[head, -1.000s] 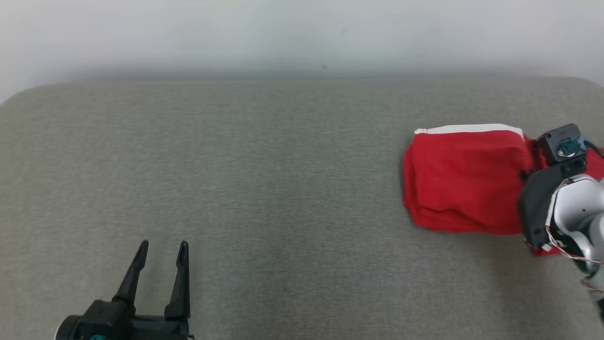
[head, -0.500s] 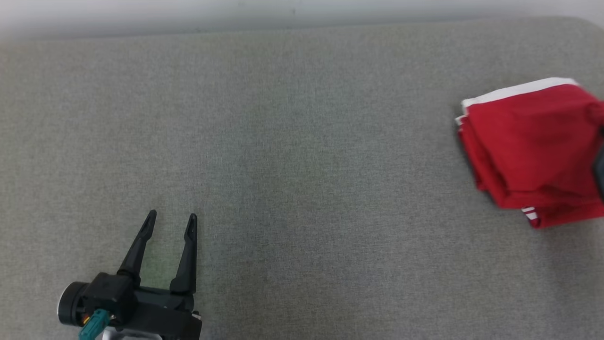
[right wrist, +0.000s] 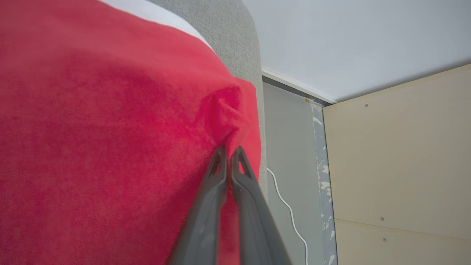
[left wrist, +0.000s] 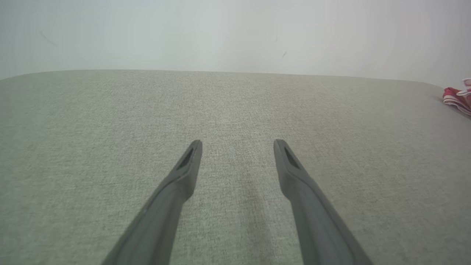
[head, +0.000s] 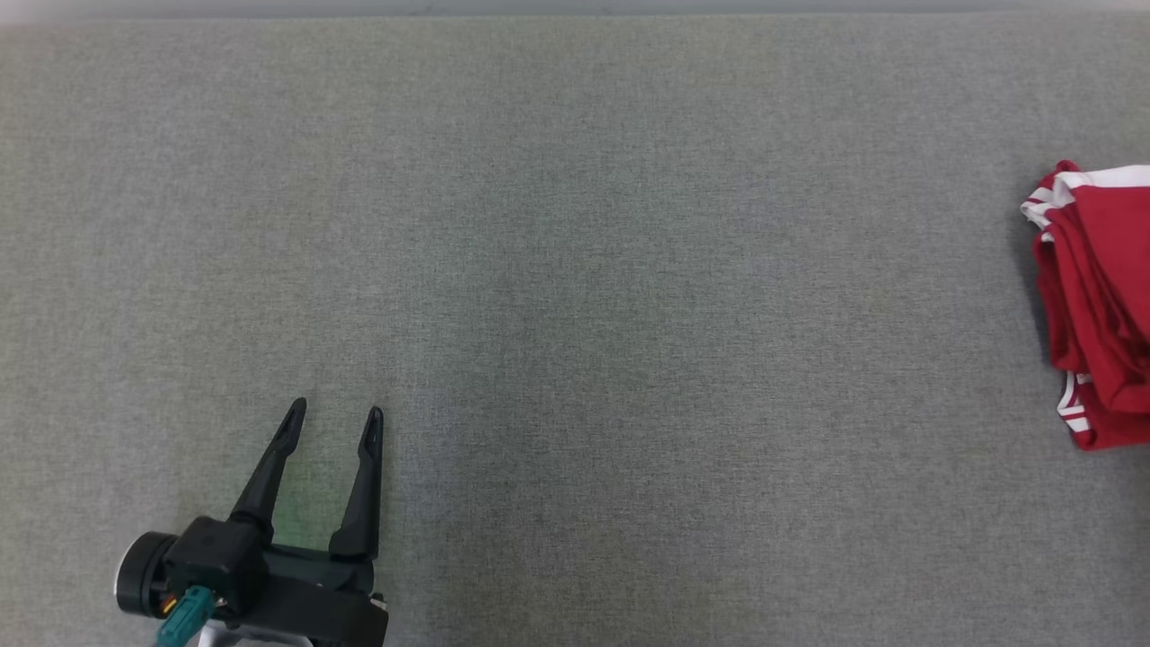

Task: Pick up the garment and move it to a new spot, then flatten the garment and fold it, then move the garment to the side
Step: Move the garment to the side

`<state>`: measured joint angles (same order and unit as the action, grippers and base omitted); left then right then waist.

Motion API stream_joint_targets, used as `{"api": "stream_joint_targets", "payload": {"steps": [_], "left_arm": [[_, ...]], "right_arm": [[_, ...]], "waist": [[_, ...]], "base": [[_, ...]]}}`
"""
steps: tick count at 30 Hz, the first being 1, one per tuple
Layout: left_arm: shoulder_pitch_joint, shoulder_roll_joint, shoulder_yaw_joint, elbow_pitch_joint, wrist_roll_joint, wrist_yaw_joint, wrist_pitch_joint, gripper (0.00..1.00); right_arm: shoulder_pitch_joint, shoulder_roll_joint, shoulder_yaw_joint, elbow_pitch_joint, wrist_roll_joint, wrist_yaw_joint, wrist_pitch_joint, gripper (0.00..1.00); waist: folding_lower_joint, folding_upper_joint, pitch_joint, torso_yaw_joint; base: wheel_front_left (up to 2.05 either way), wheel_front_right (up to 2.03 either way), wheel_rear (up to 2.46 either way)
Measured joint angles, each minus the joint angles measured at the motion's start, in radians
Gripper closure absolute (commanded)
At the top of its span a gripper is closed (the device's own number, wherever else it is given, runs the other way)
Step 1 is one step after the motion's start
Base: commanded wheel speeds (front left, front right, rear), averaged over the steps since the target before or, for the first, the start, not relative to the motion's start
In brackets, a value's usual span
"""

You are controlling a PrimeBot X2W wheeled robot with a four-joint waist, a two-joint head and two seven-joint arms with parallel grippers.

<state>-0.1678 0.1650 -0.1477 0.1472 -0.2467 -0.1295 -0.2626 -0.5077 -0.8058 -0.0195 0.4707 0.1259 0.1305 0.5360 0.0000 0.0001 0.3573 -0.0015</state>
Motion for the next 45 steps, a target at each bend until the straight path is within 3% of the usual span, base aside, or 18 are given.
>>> {"api": "stream_joint_targets", "payload": {"steps": [4,6,7,8,11,15,24,33,45], "left_arm": [[-0.001,0.009,-0.008,0.007,0.000,0.000,0.000,0.00],[-0.002,0.012,-0.012,0.008,0.000,0.000,0.000,0.00],[-0.002,0.012,-0.013,0.008,0.000,0.000,0.000,0.00],[-0.002,0.012,-0.013,0.009,0.000,0.000,0.000,0.00],[-0.002,0.009,-0.004,0.005,0.000,0.002,0.000,0.00],[0.007,0.000,0.000,0.015,0.000,0.011,0.000,0.00],[0.063,-0.047,0.067,-0.007,-0.030,0.026,0.000,0.00],[0.132,-0.089,0.128,-0.011,-0.051,0.033,0.000,0.00],[0.184,-0.106,0.131,0.038,-0.009,0.042,0.000,0.00]], "right_arm": [[0.022,0.071,-0.117,0.011,-0.093,0.000,-0.039,0.99],[0.026,0.094,-0.152,0.030,-0.132,0.000,-0.063,0.60],[0.026,0.107,-0.170,0.043,-0.140,0.000,-0.068,0.10],[0.025,0.120,-0.186,0.060,-0.148,0.000,-0.071,0.00],[0.012,0.157,-0.268,0.104,-0.200,0.000,-0.100,0.00],[-0.001,0.224,-0.318,0.113,-0.212,0.000,-0.242,0.00],[0.042,0.362,-0.194,0.064,-0.016,0.000,-0.493,0.00],[0.250,0.518,-0.092,-0.143,0.125,0.000,-0.575,0.00],[0.501,0.695,-0.096,-0.347,0.107,0.000,-0.550,0.00]], "waist": [[0.0000,0.0000,0.002,0.008],[0.0001,0.0000,-0.001,0.011],[0.0000,0.0000,-0.004,0.012],[0.0000,0.0000,-0.009,0.012],[0.0000,0.0000,-0.025,0.013],[0.0000,-0.0002,-0.058,0.013],[-0.0001,-0.0002,-0.162,0.005],[-0.0002,-0.0003,-0.280,-0.001],[-0.0003,-0.0003,-0.367,-0.010]], "base": [[0.00,0.00,0.00],[0.00,0.00,0.00],[0.00,0.00,0.00],[0.00,0.00,0.00],[0.00,0.00,0.00],[0.00,0.00,0.00],[0.00,0.00,0.00],[0.00,0.00,0.00],[0.00,0.00,0.00]]}}
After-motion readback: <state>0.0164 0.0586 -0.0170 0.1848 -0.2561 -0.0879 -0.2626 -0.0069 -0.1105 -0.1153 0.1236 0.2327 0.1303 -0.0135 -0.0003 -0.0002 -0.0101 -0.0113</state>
